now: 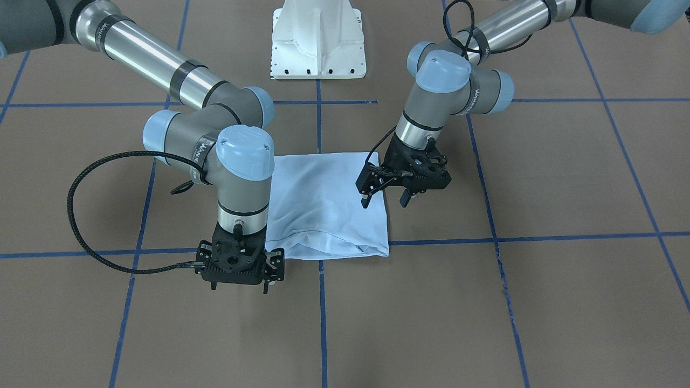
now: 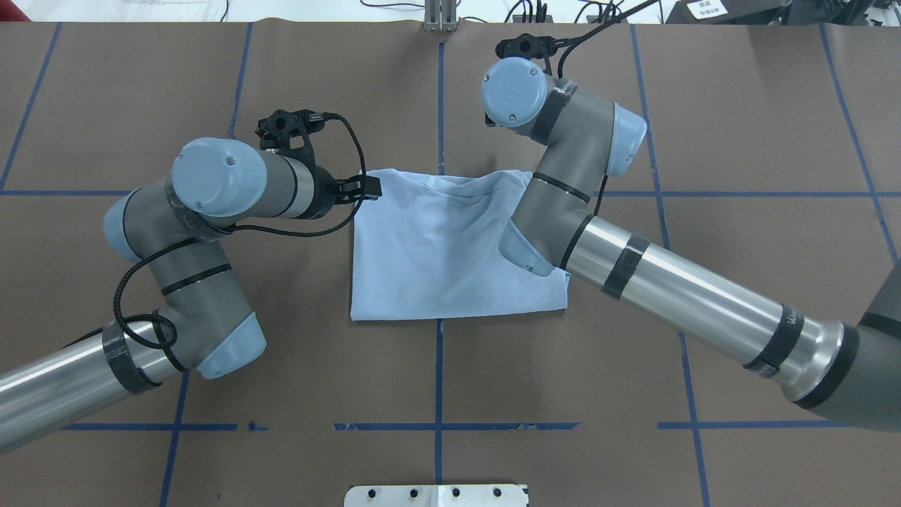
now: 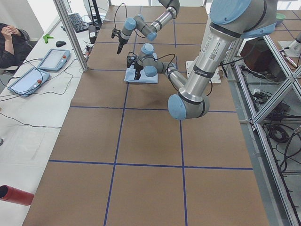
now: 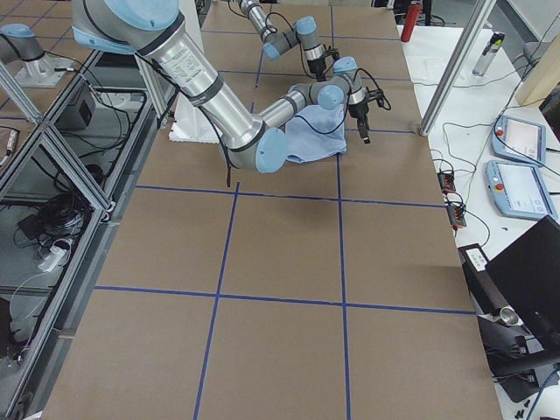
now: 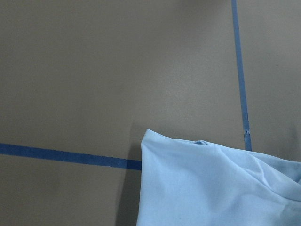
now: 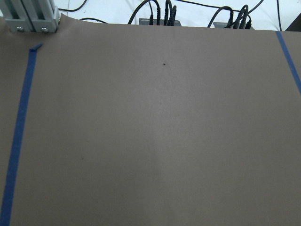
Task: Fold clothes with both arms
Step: 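Lift the right gripper away from the shirt toward the far side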
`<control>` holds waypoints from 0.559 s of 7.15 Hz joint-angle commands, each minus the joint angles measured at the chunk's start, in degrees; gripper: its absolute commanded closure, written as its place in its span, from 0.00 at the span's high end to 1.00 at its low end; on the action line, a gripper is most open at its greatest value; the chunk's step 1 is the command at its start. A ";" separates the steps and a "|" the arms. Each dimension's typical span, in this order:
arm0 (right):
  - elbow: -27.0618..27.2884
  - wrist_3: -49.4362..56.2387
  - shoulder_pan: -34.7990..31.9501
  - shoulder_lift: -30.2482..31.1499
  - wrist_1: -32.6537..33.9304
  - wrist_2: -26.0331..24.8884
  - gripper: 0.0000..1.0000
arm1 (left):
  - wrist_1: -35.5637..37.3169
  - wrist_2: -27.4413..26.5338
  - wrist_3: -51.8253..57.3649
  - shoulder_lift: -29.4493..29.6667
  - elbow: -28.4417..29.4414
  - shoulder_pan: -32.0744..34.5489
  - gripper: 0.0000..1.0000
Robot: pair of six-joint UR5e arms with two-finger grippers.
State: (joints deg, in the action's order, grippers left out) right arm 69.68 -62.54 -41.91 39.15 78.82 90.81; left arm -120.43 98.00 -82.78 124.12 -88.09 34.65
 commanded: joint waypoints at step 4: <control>4.15 0.22 -0.11 3.31 -0.25 1.65 1.00 | 1.08 -2.90 -12.05 9.03 11.16 0.06 0.70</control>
State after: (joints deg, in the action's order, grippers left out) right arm 73.37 -62.32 -42.06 42.00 78.61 92.44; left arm -119.67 95.28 -93.67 131.86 -78.75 34.52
